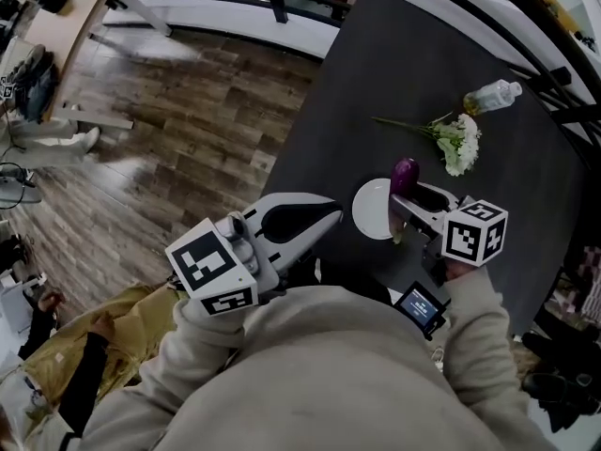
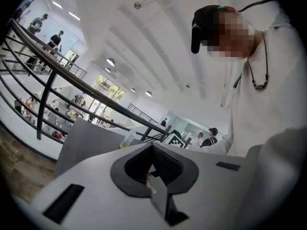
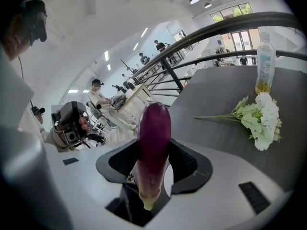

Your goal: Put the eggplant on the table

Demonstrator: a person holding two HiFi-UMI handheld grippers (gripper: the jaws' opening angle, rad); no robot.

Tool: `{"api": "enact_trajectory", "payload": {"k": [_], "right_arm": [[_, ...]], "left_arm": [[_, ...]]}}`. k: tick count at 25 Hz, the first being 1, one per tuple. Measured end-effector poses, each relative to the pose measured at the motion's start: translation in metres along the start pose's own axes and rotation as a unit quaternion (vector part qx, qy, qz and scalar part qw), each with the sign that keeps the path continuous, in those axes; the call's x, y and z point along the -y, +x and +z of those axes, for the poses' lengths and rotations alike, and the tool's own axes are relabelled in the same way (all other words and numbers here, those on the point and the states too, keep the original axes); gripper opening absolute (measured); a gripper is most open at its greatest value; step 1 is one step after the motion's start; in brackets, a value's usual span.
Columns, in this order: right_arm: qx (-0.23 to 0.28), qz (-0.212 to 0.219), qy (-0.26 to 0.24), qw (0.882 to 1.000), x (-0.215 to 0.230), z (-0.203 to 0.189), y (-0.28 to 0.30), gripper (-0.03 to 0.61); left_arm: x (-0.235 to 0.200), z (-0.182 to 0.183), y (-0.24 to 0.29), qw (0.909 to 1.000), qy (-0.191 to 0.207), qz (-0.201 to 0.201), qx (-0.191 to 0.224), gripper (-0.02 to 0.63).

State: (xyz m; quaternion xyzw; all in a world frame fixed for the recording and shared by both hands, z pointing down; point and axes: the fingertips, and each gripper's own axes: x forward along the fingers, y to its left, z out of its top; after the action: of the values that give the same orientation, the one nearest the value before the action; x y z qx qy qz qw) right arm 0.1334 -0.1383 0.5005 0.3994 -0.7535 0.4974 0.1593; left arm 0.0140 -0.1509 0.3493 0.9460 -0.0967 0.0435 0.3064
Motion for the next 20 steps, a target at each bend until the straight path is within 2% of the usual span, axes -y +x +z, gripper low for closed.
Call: {"api": "enact_trajectory", "payload": {"k": [11, 20], "right_arm": [[-0.064, -0.021, 0.008, 0.998, 0.034, -0.04, 0.038, 0.212], [-0.126, -0.055, 0.017, 0.99, 0.064, -0.073, 0.061, 0.213]], "left_arm": [[-0.004, -0.01, -0.015, 0.9996, -0.008, 0.025, 0.014, 0.006], [-0.009, -0.012, -0.023, 0.9989, -0.014, 0.04, 0.022, 0.006]]}}
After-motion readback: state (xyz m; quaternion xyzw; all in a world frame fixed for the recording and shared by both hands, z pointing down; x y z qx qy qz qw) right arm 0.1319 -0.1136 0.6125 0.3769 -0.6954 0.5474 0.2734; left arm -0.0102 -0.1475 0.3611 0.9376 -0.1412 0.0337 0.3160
